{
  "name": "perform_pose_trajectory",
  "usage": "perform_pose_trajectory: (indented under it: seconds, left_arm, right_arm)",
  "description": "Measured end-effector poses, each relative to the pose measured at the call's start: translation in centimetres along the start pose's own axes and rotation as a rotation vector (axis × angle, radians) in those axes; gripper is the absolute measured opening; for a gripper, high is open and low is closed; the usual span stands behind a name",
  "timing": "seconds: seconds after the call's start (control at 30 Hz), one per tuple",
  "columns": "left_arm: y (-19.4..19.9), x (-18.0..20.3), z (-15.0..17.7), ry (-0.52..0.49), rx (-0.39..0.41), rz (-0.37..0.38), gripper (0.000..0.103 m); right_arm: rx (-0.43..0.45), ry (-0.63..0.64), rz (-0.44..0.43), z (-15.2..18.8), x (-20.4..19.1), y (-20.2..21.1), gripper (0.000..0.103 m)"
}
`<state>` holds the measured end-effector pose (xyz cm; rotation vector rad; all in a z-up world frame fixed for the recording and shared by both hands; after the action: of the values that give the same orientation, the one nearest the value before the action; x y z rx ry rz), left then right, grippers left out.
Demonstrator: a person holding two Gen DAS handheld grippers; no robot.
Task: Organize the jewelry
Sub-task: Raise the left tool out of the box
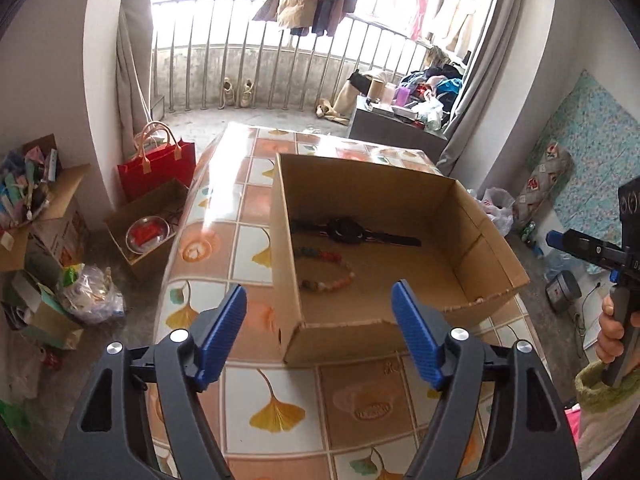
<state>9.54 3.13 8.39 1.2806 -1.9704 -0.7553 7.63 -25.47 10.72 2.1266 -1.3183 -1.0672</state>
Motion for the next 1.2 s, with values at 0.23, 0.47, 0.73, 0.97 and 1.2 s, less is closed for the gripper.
perform_pose_trajectory:
  seconds: [0.23, 0.47, 0.73, 0.97, 1.2]
  left_arm:
    - [-3.6, -1.4, 0.5, 0.156, -0.062, 0.118, 0.076]
    - [-5.2, -0.7, 0.6, 0.231, -0.091, 0.227, 0.076]
    - [-5.2, 0.3, 0.9, 0.193, -0.098, 0.191, 0.076]
    - [-5.2, 1.3, 1.6, 0.167, -0.103, 0.195, 0.076]
    - [-5.0, 1.3, 2.2, 0.157, -0.087, 0.215, 0.076]
  right_arm:
    - [0.034, -0.237, 0.032, 1.4, 7.1, -0.7, 0.07]
    - [-0.067, -0.296, -0.077, 1.9, 7.7, -4.8, 0.071]
    - [-0.079, -0.26, -0.027, 1.9, 7.9, -4.6, 0.072]
    - [-0.086, -0.274, -0.008, 2.0, 8.4, -4.1, 0.072]
    - [-0.068, -0.268, 0.01, 2.2, 8.4, -3.5, 0.072]
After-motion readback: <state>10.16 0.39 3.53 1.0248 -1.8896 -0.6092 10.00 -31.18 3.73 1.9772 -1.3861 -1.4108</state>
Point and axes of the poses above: each gripper's, at about its wrist camera, not at the fingertips, and y roughly against the way its jaws point, x to its right, z to its underside, the point moved 7 cm from there along -y, roughly the way its jaws point, and after that the axes turned 7 degrees about -x, right-handed, at the moved point
